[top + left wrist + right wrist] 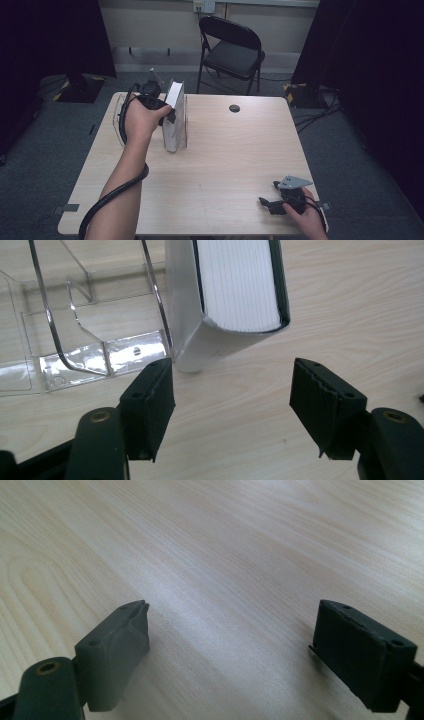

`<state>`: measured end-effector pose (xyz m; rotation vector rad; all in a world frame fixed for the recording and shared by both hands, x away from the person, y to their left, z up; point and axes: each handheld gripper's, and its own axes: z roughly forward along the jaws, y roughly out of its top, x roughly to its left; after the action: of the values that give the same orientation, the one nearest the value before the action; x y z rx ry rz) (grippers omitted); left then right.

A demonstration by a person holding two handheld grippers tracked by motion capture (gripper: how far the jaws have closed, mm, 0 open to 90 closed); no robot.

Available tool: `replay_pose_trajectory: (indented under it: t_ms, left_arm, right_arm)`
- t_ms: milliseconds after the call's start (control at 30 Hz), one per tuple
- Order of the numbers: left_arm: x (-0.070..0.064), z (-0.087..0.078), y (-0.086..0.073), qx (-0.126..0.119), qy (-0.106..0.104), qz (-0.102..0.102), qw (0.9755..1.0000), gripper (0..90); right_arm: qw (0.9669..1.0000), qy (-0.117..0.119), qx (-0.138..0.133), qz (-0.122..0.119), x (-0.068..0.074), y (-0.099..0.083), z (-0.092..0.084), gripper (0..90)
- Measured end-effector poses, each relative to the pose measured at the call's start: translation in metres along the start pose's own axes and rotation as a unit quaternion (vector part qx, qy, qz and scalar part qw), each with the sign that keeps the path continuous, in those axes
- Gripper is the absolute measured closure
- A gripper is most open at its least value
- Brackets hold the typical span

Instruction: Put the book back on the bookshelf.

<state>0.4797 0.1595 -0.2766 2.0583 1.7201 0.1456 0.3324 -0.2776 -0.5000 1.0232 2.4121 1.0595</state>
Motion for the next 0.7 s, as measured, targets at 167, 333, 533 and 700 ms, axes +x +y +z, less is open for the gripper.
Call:
replay_pose_trajectory:
  t_ms: [167, 333, 533, 700]
  left_arm:
    - [0.004, -0.001, -0.006, -0.002, -0.001, 0.001, 1.0, 33.7]
    - [0.009, -0.002, -0.012, -0.005, -0.007, -0.001, 1.0, 33.4]
    - [0.017, -0.002, -0.019, 0.003, -0.009, 0.004, 0.9999, 33.3]
    - [0.02, -0.002, -0.025, 0.006, -0.012, 0.008, 0.9999, 33.3]
  right_arm:
    - [1.0, 0.0, 0.0, 0.0, 0.0, 0.0, 0.0, 14.1]
    - [1.0, 0.0, 0.0, 0.0, 0.0, 0.0, 0.0, 14.2]
    - [1.0, 0.0, 0.001, 0.001, 0.0, 0.0, 0.0, 14.2]
    - [1.0, 0.0, 0.001, 0.0, 0.0, 0.0, 0.0, 14.1]
